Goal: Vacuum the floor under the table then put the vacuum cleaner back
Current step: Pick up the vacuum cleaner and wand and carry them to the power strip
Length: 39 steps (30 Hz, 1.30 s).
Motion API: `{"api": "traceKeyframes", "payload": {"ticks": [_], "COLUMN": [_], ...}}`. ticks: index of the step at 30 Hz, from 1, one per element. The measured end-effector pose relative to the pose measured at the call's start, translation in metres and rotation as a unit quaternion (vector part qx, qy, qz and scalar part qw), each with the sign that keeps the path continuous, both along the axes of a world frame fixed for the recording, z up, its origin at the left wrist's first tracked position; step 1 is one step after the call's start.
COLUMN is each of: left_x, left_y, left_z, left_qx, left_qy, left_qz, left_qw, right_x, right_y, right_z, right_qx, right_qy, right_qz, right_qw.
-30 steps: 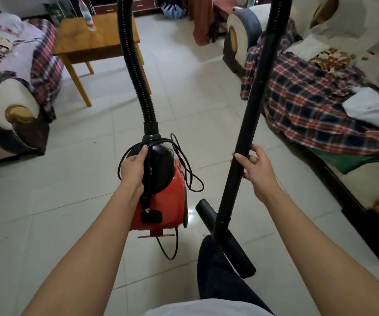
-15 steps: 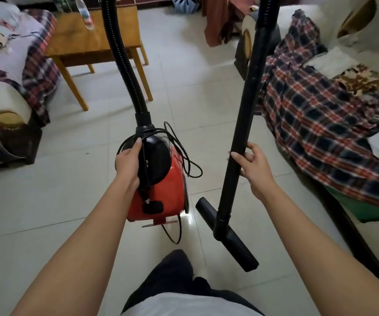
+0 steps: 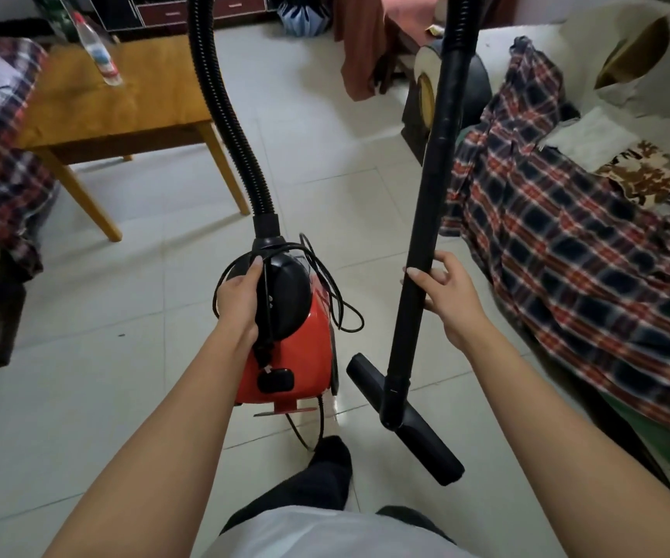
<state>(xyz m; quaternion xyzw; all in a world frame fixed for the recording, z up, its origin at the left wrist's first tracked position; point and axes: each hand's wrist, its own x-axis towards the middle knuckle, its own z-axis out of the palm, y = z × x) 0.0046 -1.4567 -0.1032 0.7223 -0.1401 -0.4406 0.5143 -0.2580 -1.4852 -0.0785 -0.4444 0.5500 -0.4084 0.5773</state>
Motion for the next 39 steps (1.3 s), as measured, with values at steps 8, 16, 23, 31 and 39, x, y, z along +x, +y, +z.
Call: {"api": "traceKeyframes", "payload": {"ticks": [8, 16, 23, 31, 39], "left_x": [0.026, 0.042, 0.045, 0.053, 0.085], "left_y": [-0.132, -0.253, -0.368, -0.482, -0.596], "left_z": [0.016, 0.024, 0.022, 0.03, 0.025], "left_qx": [-0.017, -0.017, 0.003, -0.018, -0.021], "left_qy": [0.003, -0.016, -0.023, -0.011, -0.002], "left_qz": [-0.014, -0.004, 0.041, 0.077, 0.111], "left_qw": [1.0, 1.0, 0.999, 0.997, 0.994], "right_x": [0.027, 0.033, 0.036, 0.044, 0.072], "right_y": [-0.126, -0.246, -0.387, -0.517, -0.63], "right_z": [0.011, 0.015, 0.013, 0.016, 0.014], "right_qx": [-0.012, -0.023, -0.022, -0.008, -0.009], "right_qy": [-0.009, -0.01, -0.021, -0.006, 0.008], "right_qz": [-0.029, -0.027, 0.001, 0.036, 0.053], "right_qw": [0.999, 0.999, 1.0, 0.999, 0.999]}}
